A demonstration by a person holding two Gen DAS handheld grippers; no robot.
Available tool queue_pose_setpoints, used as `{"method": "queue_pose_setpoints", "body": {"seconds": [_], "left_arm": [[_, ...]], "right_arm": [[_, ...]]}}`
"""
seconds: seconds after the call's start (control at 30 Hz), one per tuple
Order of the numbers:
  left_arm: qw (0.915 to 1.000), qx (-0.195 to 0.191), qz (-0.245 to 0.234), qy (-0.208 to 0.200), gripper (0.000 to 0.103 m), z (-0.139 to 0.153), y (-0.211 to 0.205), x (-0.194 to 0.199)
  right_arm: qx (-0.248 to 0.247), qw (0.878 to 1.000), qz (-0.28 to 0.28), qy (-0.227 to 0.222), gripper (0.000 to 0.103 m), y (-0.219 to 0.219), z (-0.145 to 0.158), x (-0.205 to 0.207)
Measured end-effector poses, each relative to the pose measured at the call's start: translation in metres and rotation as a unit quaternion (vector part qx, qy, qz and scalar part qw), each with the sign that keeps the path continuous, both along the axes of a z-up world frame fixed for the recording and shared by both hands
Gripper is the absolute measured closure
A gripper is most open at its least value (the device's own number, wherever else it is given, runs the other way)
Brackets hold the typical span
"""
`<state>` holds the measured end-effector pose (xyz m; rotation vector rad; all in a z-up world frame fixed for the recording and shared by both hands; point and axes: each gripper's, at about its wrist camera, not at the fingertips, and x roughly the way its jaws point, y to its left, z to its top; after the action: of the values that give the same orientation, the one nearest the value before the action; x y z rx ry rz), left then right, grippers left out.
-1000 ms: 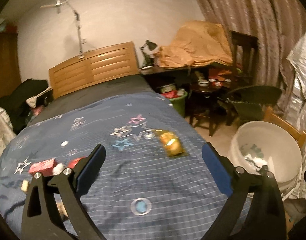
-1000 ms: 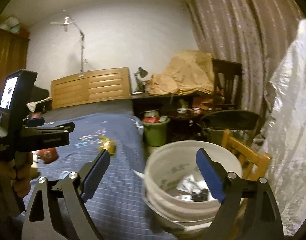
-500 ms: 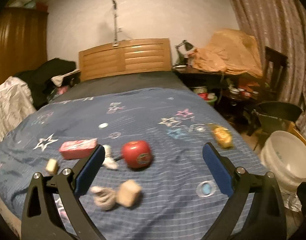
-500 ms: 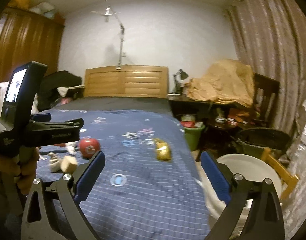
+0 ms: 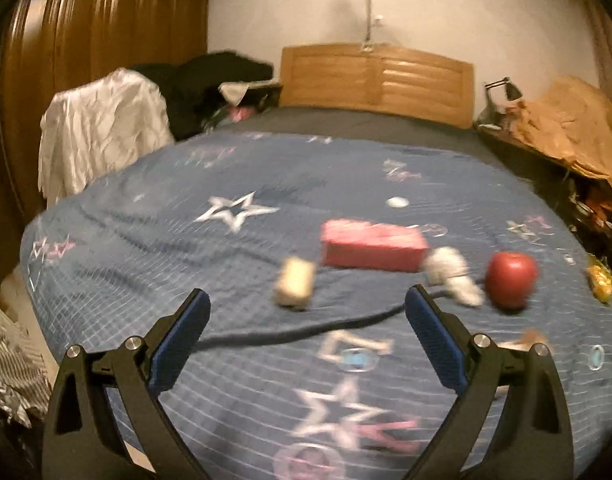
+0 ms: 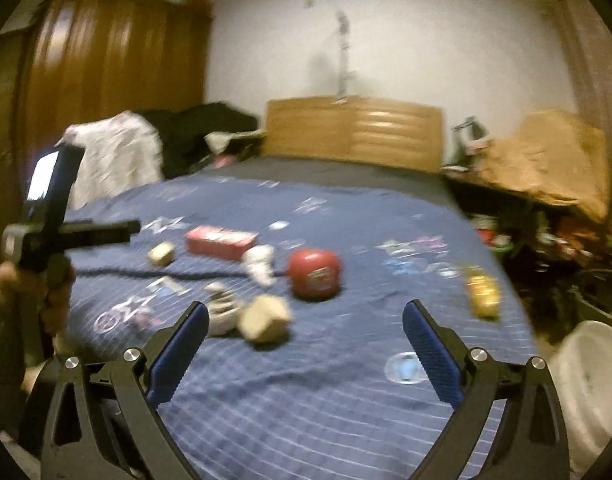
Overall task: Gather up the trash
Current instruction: 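Move both open tools back over the items on the bedspread, then grasp the beige sponge with the left tool while the right tool grasps the white cloth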
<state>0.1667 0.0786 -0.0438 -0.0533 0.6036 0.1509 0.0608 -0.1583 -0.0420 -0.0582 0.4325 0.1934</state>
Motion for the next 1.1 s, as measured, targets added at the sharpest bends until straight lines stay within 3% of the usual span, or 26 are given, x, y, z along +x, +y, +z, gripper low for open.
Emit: {"method": "queue_pose_setpoints", "body": {"seconds": [0.13,0.23,0.33,0.5,0.6,0.7,0.77,0.83,0.9,0.97,1.03,1.1], "left_arm": [[0.9996,0.022,-0.012,0.015,0.009,-0.012,0.02,0.01],[0.9995,0.006,-0.016,0.026,0.009,-0.022,0.033,0.02],[0.9978,-0.022,-0.042,0.047,0.009,-0.031,0.04,0.037],[0.9974,-0.011,-0.056,0.045,0.009,-0.035,0.026,0.064],[0.997,-0.023,-0.05,0.054,0.009,-0.039,0.025,0.086],[0.9968,-0.03,-0.044,0.06,0.009,-0.046,0.028,0.1],[0.9957,-0.032,-0.045,0.074,0.009,-0.054,0.029,0.109],[0.9932,-0.037,-0.057,0.094,0.017,-0.063,0.027,0.115],[0.9913,-0.032,-0.061,0.112,0.023,-0.07,0.023,0.119],[0.9897,-0.034,-0.067,0.122,0.033,-0.074,0.022,0.122],[0.9874,-0.042,-0.07,0.135,0.051,-0.079,0.024,0.125],[0.9843,-0.054,-0.07,0.153,0.067,-0.086,0.027,0.129]], "right_arm": [[0.002,0.999,0.023,0.046,0.006,0.025,-0.025,0.03],[0.012,0.997,0.049,0.061,0.006,0.039,-0.03,0.045],[0.01,0.995,0.079,0.064,0.006,0.054,-0.022,0.063],[0.039,0.992,0.09,0.085,0.007,0.062,0.005,0.122],[0.025,0.99,0.089,0.108,0.018,0.065,0.009,0.155],[0.032,0.984,0.135,0.108,0.02,0.062,0.013,0.15],[0.01,0.98,0.162,0.112,0.02,0.069,0.007,0.139],[-0.023,0.977,0.175,0.124,0.021,0.08,-0.008,0.129],[-0.053,0.974,0.173,0.137,0.029,0.088,-0.025,0.129],[-0.062,0.969,0.175,0.161,0.067,0.092,-0.042,0.138],[-0.093,0.967,0.165,0.172,0.081,0.098,-0.055,0.142],[-0.075,0.969,0.168,0.167,0.089,0.095,-0.048,0.141]]}}
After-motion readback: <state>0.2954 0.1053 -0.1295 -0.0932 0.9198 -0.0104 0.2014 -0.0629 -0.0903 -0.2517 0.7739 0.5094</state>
